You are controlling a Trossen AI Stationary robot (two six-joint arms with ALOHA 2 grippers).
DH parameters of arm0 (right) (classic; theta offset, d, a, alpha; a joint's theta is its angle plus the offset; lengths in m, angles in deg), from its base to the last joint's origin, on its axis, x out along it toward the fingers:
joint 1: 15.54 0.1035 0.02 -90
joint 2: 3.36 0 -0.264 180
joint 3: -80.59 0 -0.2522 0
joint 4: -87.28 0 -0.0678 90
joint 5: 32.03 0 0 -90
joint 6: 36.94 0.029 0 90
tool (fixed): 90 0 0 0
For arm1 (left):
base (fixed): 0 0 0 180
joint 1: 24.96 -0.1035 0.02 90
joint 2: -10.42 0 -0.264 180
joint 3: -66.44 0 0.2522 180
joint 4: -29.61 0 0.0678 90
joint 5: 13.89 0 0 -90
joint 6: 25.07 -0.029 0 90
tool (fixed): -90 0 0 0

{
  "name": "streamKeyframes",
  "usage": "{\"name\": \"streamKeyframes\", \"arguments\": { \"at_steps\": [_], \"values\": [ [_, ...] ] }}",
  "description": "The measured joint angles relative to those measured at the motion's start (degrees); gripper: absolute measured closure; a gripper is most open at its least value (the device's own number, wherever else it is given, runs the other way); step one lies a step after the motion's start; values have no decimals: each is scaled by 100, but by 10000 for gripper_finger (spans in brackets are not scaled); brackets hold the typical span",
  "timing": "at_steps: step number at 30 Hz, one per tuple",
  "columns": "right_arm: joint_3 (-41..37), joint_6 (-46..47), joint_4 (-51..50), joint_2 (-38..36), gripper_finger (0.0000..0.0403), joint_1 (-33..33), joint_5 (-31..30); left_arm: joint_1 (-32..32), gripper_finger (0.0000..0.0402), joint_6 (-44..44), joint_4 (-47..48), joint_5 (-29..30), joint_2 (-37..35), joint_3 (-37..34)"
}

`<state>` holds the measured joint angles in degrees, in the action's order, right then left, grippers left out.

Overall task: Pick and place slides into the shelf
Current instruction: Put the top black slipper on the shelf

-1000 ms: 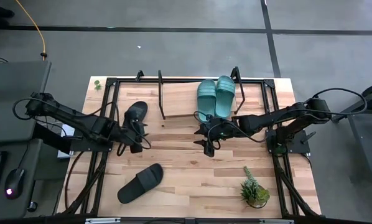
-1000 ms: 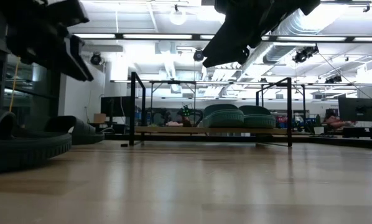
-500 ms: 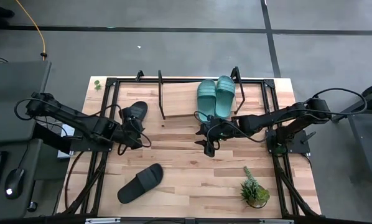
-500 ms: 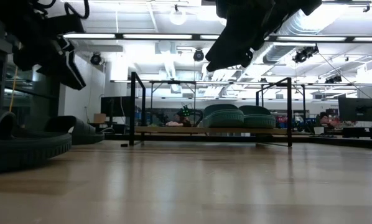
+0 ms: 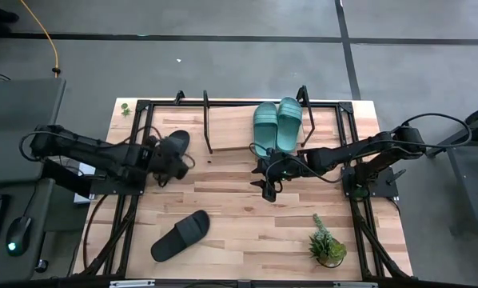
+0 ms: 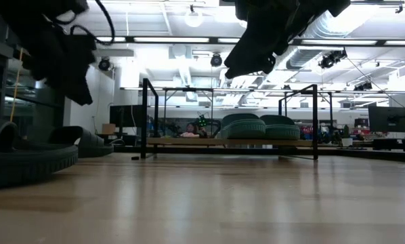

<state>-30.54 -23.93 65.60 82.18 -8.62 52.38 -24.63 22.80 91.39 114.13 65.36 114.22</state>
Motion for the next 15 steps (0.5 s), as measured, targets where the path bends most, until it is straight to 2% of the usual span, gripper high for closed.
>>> {"name": "streamKeyframes", "arguments": {
  "at_steps": [5, 8, 15],
  "values": [
    [0, -1, 0, 0, 210, 0, 9, -849, 227, 921, 516, -620, 2, -2],
    [0, -3, 0, 0, 210, 0, 9, -895, 227, 1135, 457, -872, 0, -121],
    [0, -9, 0, 0, 210, 0, 11, -895, 227, 1257, 266, -1036, 2, -345]
  ]
}}
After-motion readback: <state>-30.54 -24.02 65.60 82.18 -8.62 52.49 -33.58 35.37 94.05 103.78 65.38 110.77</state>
